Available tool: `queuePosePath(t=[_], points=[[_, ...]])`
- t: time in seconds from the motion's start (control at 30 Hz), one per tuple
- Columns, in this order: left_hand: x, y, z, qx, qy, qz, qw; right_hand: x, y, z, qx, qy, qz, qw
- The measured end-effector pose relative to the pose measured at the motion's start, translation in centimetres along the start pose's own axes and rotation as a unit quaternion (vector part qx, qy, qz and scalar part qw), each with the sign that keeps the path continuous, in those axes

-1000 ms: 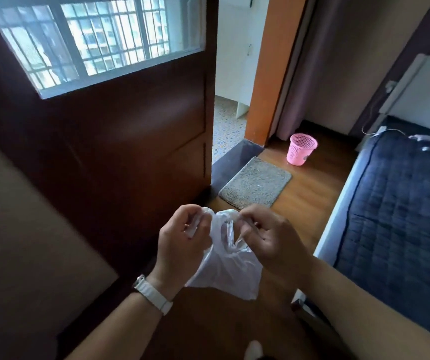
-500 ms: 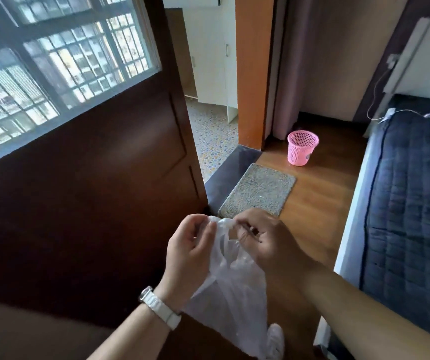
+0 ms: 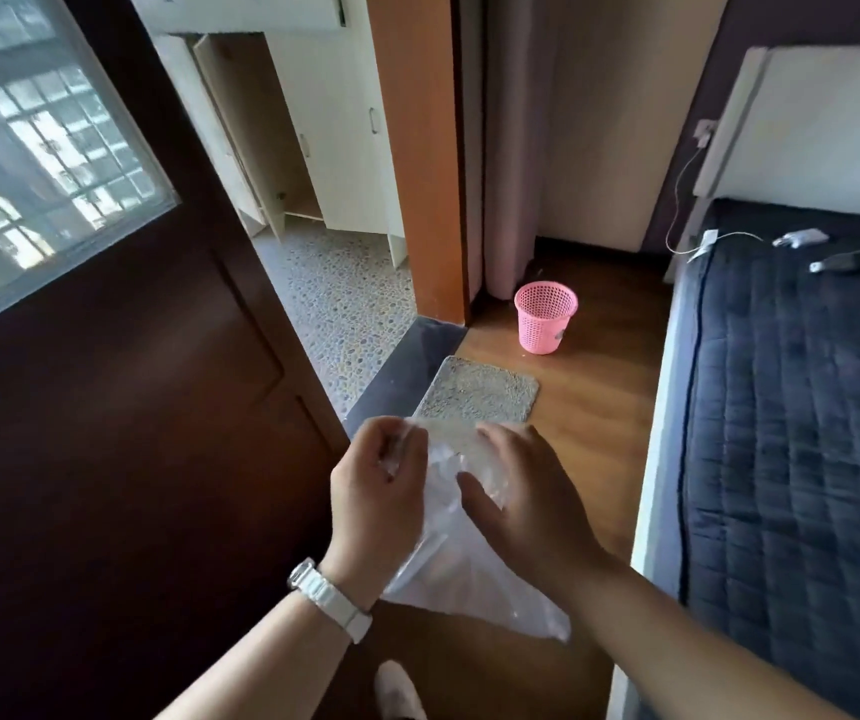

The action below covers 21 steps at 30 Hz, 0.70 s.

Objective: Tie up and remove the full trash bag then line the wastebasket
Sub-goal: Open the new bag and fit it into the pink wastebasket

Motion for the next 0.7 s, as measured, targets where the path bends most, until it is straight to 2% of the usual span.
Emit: queuePosePath(t=[0.1,0.17,0.3,0.47,0.6,0.7], points=[[-4.2,-0.9,-3.1,0.018,0.005,0.012,1.0,-1.9,3.2,-0.9,0.045,0.001,-0.057,0.997],[-7.2,-1.4,-5.4,0.052,-0.007,0.023,0.998,-3.4,5.1,-2.1,0.062,-0.028,-0.096,0.993],[-14.1,-1.8,-10.4,0.119,-0.086,0.027,0.989,-8.8,8.1,-4.4,0.092,-0.068,-0.128,0.985],[-22.2,-2.4,-15.5,0.167,-0.188,0.014,0.968,-18.0,10.4,-4.7,0.154,-0.001,-0.136,0.979],[-28.8,-3.1,-18.7,0.173,-0.224,-0.014,0.959,-24.4,12.8,-3.9,0.124,0.048,-0.178,0.975],[-32.9,-3.8,-20.9,0.176,-0.232,-0.024,0.956,-27.4,14.9,-2.8,0.058,0.079,-0.183,0.978]])
Point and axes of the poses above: each hand's wrist, its own x-axis away from the middle knuckle, its own z-axis out of the back of the hand, y = z × x, the point moved 2 cm from there along -x, towards the middle knuckle, and after that the axes turned 3 degrees about -z, right-handed, at the moved point
